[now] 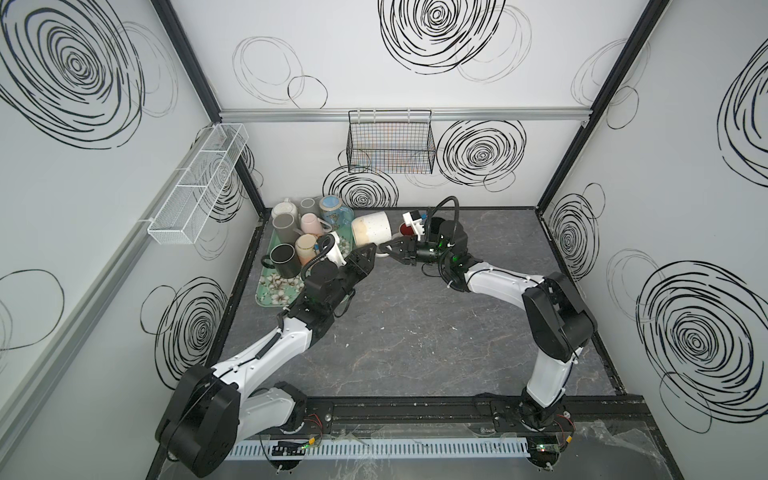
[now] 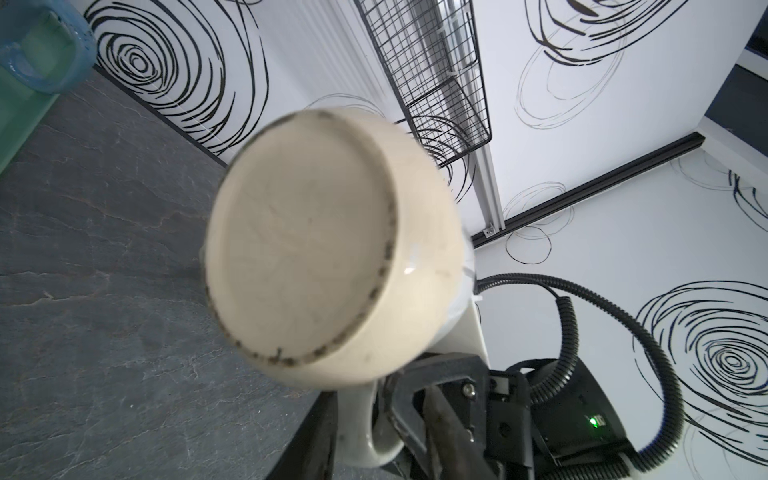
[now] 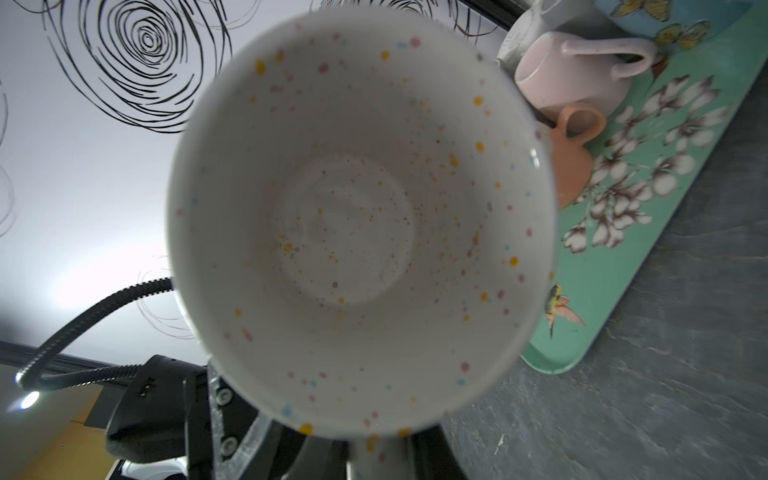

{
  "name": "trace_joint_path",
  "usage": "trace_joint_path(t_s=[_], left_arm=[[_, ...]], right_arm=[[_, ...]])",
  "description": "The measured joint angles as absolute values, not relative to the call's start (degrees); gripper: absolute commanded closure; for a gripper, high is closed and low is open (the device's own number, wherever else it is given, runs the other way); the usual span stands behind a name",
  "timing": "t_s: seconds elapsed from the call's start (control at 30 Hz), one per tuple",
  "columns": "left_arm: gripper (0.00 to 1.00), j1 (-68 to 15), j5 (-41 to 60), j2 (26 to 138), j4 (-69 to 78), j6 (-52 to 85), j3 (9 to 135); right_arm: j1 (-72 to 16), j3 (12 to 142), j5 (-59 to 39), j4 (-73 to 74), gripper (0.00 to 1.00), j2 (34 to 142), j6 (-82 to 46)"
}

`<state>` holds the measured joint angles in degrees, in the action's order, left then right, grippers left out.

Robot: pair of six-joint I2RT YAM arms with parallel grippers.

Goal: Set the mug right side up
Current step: 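Open left gripper and draw back while right gripper turns mug opening up, then lower the cream mug upright near the black mug with right gripper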

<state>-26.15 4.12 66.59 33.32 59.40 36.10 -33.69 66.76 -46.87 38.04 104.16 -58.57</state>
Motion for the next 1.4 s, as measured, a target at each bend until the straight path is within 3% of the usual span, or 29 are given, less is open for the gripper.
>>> trace_joint_path(t_s=[0.77,1.17,1.4], left_arm=[[0.53,-26.37,4.08,63.9,19.42,48.97,40.8],[0.52,-27.51,8.64,74.67,16.88,47.77,44.71],[0.52,-30.79,8.91,82.17,11.22,43.86,51.48]], right_arm=[[-30.72,74.13,-28.77,-12.43,1.0,90.17,7.16],[-27.51,64.51,-21.8,-18.39,1.0,84.86,30.89],[-24.75,60.25,-10.13,-18.96,1.0,85.14,36.86]])
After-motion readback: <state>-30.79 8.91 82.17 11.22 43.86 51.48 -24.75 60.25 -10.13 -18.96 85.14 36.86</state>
